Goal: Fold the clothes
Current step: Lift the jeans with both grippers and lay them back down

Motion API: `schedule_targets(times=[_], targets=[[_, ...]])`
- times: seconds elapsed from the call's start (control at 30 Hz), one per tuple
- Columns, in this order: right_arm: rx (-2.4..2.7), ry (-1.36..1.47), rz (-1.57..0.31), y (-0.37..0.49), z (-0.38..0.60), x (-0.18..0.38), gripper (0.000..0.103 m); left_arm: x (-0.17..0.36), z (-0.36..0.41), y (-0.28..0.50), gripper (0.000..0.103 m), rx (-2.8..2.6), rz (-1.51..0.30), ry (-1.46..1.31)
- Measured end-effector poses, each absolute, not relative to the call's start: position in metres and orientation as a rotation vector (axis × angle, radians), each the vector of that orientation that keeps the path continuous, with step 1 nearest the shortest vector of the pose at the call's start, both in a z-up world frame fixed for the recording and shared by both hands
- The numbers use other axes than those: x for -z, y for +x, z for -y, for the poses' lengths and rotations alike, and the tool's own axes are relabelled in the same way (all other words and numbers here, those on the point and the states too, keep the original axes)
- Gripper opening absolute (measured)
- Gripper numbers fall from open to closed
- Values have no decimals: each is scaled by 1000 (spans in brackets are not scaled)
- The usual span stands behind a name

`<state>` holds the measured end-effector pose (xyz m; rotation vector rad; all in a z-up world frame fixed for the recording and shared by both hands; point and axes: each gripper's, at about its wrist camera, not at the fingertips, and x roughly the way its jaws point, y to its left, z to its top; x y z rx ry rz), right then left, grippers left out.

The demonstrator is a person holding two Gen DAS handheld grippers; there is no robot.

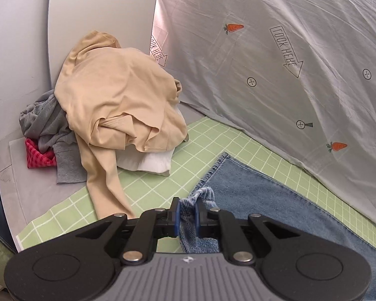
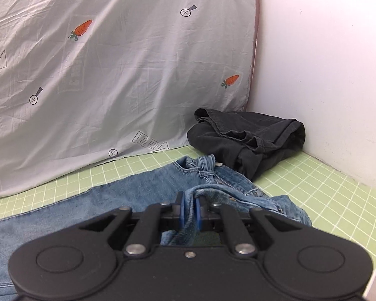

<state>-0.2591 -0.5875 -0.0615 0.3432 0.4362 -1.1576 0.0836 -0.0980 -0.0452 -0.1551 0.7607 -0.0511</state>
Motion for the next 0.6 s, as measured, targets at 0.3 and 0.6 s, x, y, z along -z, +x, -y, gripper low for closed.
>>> schedule_targets(times=[0.3, 0.6], targets=[[1154, 290, -399, -205, 618, 42, 8, 10, 133, 112, 11, 108, -692, -217], [1129, 216, -555, -124, 669, 83, 7, 56, 173, 185, 11, 25, -808, -342]])
